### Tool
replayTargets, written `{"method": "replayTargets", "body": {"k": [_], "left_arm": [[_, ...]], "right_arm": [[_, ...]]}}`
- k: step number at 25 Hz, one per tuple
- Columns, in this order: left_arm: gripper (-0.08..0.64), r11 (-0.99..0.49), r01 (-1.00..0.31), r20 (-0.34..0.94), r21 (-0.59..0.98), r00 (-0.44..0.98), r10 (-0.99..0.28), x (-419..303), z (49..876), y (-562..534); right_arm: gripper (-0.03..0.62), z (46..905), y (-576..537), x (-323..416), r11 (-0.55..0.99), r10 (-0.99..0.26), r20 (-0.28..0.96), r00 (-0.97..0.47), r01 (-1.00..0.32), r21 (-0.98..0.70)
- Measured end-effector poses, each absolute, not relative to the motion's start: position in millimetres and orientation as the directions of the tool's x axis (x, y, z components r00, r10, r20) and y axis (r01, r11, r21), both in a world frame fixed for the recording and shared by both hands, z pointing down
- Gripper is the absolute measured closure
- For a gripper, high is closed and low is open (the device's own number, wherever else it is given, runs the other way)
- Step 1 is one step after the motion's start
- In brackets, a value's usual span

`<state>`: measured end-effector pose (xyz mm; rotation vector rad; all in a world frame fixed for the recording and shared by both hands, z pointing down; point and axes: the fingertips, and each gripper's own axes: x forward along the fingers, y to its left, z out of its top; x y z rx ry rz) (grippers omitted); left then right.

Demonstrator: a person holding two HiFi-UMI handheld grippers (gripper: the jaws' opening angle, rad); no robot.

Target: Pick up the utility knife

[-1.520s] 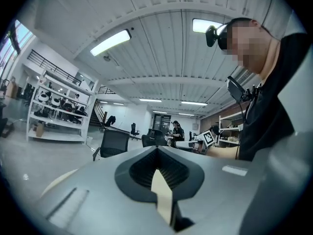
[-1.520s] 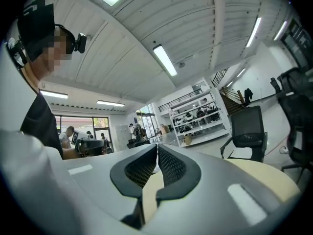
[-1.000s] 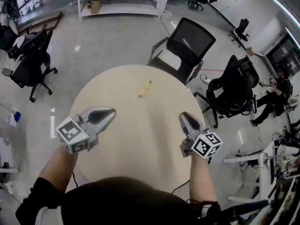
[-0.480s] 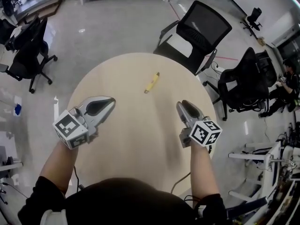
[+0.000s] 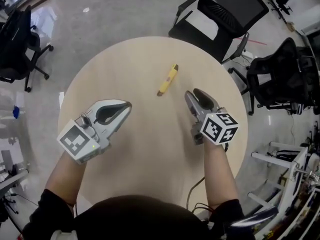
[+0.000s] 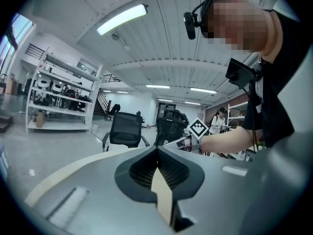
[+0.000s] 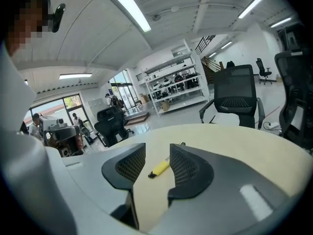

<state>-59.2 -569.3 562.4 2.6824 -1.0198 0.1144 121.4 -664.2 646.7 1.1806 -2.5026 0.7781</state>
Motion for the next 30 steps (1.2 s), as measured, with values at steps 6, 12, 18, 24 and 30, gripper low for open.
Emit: {"method": "replayTargets", "body": {"k": [6, 12, 18, 24, 30], "left_arm": [[0.563, -0.722, -0.647, 0.191, 0.247, 0.763, -0.618, -51.3, 614.4, -595.4], [0.563, -0.725, -0.64, 0.201, 0.256, 0.768, -0.608, -53.7, 649.0, -605.6], [0.563, -0.741, -0.623, 0.202, 0.251, 0.782, -0.589, -59.9, 668.5, -609.4], [0.563, -0.756, -0.601, 0.188, 0.258, 0.799, -0.571, -59.2, 673.5, -604.0], [0.563, -0.759, -0.595, 0.183, 0.265, 0.804, -0.566, -61.4, 679.7, -600.5]], "right_arm": [[0.388, 704.0, -704.4, 99.0, 0.533, -0.591, 0.507, -0.627, -0.776, -0.338], [0.331, 751.7, -737.0, 83.2, 0.516, -0.555, 0.586, -0.591, -0.796, -0.315], [0.278, 780.7, -754.2, 65.9, 0.525, -0.524, 0.663, -0.534, -0.816, -0.242], [0.273, 786.0, -759.3, 58.1, 0.566, -0.516, 0.696, -0.499, -0.809, -0.161], [0.354, 785.4, -759.0, 35.7, 0.626, -0.46, 0.701, -0.545, -0.759, -0.18]]}}
